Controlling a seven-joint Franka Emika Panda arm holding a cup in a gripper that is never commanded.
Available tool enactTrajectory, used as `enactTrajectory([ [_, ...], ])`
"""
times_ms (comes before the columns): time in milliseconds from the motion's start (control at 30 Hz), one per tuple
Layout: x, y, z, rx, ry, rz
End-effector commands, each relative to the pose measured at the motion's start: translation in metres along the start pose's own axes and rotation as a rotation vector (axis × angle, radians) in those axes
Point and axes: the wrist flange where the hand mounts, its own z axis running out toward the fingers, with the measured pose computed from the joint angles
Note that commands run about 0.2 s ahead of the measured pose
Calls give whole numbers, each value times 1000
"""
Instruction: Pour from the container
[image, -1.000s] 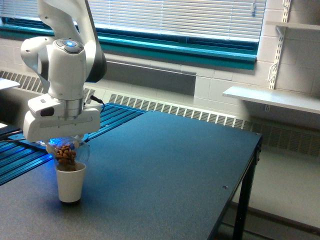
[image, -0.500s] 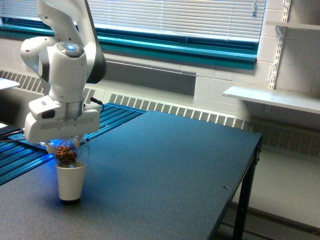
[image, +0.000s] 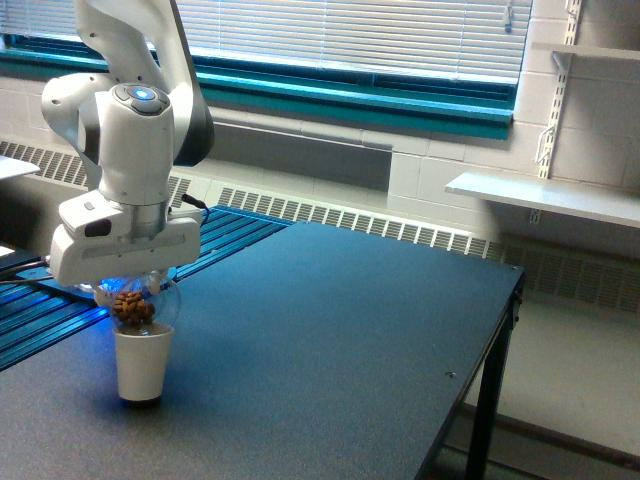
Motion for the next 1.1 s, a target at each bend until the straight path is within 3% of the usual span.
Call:
enactTrajectory([
  [33, 0, -4, 0, -3, -8, -22],
  [700, 6, -6, -20, 13, 33, -25],
  [1100, 4, -3, -23, 8, 26, -27],
])
